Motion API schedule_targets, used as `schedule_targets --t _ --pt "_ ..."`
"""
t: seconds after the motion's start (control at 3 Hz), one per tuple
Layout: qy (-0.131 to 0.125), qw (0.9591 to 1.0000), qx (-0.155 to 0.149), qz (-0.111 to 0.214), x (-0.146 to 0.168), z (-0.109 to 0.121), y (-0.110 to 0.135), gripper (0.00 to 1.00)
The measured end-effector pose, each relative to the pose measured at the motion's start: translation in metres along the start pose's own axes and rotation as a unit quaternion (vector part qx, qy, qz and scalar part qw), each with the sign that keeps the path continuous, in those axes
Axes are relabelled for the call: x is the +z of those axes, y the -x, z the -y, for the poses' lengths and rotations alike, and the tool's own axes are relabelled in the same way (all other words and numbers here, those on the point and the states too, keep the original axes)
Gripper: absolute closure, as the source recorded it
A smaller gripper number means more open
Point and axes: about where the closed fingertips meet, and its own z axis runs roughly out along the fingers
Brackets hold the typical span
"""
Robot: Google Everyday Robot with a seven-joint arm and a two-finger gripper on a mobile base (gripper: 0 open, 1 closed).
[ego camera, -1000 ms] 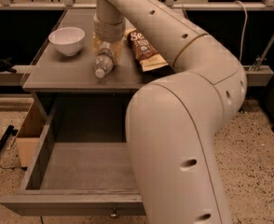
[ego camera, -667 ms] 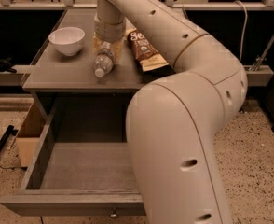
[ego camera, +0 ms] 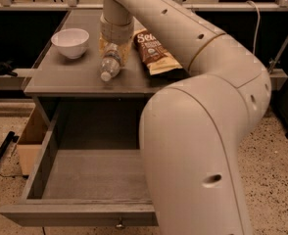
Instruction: Place water bottle into top drawer
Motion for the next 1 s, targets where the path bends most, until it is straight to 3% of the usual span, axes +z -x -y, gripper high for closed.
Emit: schedule_targets --t 0.33,1.0 --pt "-0.002 0.9994 0.022 -0.028 -0.021 -0.017 0.008 1.0" --pt "0.02 0.9947 0.086 -0.051 -0.047 -0.094 0.046 1.0"
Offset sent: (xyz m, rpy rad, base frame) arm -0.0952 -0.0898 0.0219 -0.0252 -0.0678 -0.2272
